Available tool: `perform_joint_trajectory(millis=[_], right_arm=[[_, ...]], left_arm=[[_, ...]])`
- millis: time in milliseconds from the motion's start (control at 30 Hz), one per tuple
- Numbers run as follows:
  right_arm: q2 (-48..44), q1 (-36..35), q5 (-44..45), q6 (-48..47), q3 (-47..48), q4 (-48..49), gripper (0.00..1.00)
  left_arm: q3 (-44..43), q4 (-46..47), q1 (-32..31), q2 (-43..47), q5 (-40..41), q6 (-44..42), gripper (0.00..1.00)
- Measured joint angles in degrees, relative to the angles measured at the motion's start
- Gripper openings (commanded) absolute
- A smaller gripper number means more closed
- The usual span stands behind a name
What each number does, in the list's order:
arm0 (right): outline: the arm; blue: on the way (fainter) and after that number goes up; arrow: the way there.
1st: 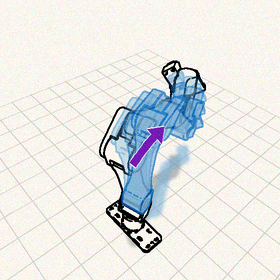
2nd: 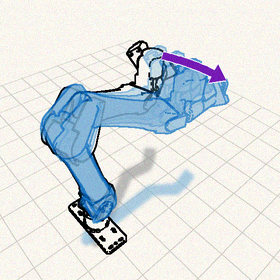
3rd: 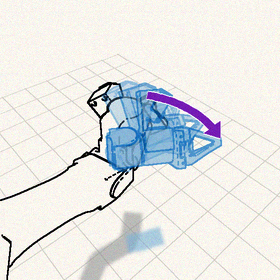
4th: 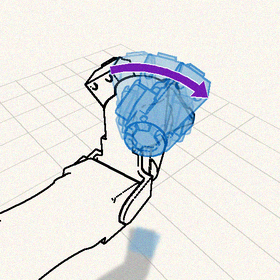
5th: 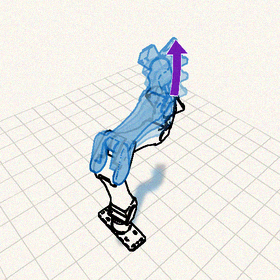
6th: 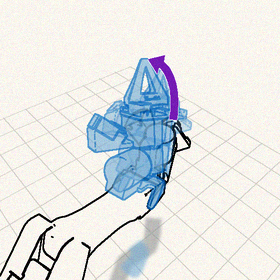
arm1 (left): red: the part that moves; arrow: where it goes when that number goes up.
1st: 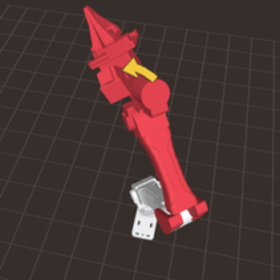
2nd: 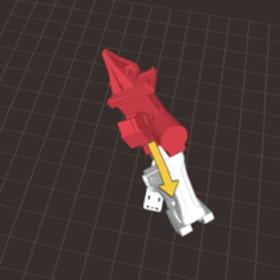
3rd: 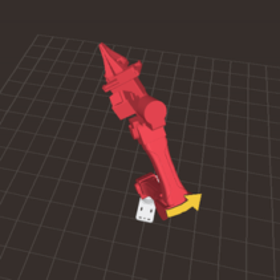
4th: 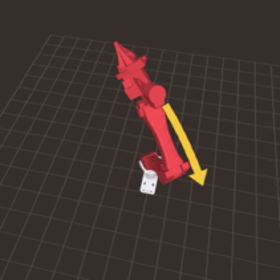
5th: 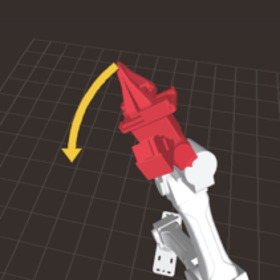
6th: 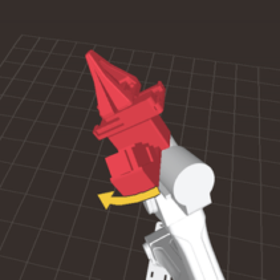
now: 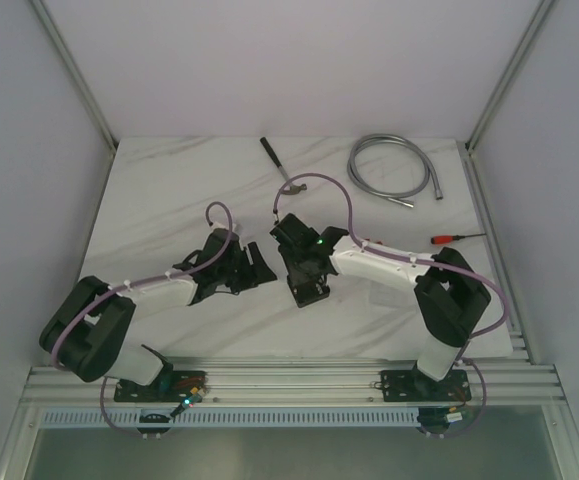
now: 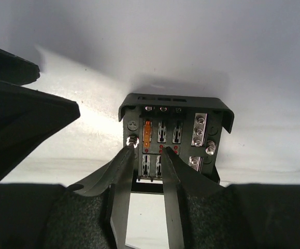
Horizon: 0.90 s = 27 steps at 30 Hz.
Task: Snap on the fuse box
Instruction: Install the fuse at the fuse box base.
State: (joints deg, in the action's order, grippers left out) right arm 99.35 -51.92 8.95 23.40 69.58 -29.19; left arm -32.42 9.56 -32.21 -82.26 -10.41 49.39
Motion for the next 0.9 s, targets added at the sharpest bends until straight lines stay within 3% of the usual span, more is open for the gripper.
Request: perform_joint_trajectory(millis=[133,533,900], right_arm=[[0.02,-0.04,0.33,0.0,0.96,-0.44,0.26],[3.5,-0.07,0.33,-0.02,3.69,-2.64,0.23],[5.25,-0.07,0.33,-0.02,4.68,-3.98,0.14]], left_arm=[[-1.36,-0.17,0.0,-0.7,0.04,-1.05,0.78],[-2.14,-0.37,2.45,-1.84,-0.04,-2.84,0.92],[-2.23,-0.35,4.81,-1.73,-0.11,-3.93,0.94]])
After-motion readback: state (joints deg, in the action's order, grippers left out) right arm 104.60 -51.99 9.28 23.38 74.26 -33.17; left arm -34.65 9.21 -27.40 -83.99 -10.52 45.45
